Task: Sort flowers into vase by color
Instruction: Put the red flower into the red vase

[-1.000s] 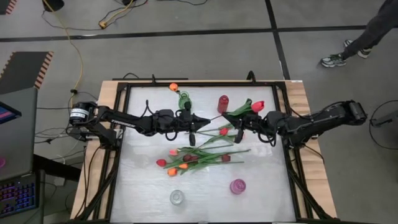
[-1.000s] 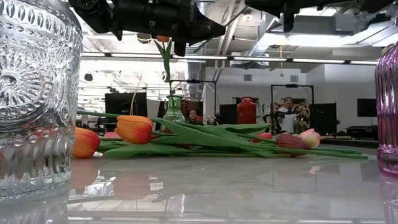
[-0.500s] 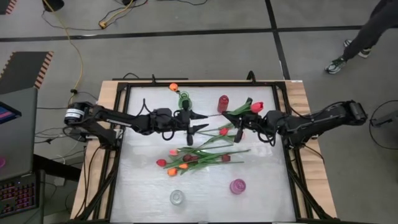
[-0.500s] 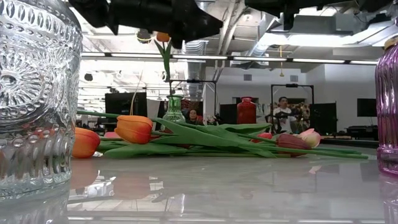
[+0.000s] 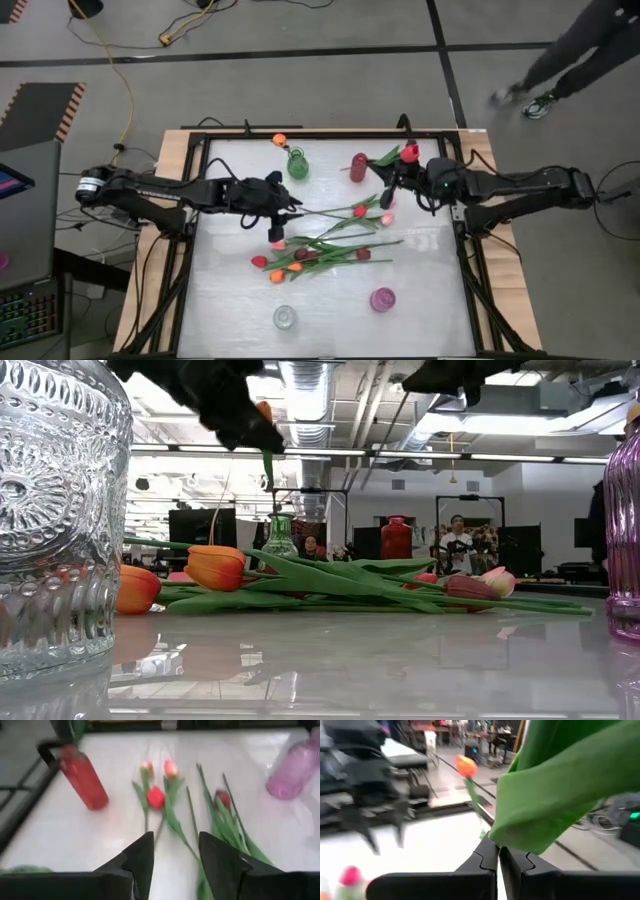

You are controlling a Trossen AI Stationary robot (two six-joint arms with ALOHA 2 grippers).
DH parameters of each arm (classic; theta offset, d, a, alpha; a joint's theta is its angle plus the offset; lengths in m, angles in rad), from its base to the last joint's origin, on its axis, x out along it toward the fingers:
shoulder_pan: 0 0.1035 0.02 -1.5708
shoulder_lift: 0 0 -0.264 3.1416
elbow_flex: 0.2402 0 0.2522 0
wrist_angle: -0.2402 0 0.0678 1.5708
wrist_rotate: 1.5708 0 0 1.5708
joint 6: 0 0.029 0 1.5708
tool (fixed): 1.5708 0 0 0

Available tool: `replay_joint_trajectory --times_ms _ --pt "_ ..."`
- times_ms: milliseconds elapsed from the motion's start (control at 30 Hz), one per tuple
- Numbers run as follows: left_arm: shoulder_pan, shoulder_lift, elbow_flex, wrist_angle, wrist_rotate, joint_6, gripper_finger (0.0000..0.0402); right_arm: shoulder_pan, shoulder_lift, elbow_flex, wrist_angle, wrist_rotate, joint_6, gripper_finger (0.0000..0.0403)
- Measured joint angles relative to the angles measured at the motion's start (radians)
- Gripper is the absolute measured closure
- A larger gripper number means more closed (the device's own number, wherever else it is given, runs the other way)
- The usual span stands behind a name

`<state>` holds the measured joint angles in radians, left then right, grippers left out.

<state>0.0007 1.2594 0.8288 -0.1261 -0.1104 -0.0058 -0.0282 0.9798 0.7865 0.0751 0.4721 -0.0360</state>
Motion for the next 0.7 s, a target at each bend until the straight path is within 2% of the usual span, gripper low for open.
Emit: replay_joint_trajectory --times_ms 200,300,500,700 --pt "-0.035 0.101 0.0 0.042 0.0 0.006 0.0258 -0.096 0.009 0.05 -0.092 -0.001 -0.044 0.0372" --pt "-0.038 0.17 0.0 0.114 -0.001 0.0 0.0258 -0.132 0.007 0.082 -0.157 -0.015 -0.036 0.0371" --pt "-0.038 0.306 0.0 0.288 -0.001 -0.016 0.0258 -0.196 0.007 0.131 -0.232 -0.144 -0.017 0.0371" --pt "-0.038 0.375 0.0 0.335 -0.002 -0.027 0.0258 -0.24 0.007 0.136 -0.312 -0.163 -0.016 0.0371"
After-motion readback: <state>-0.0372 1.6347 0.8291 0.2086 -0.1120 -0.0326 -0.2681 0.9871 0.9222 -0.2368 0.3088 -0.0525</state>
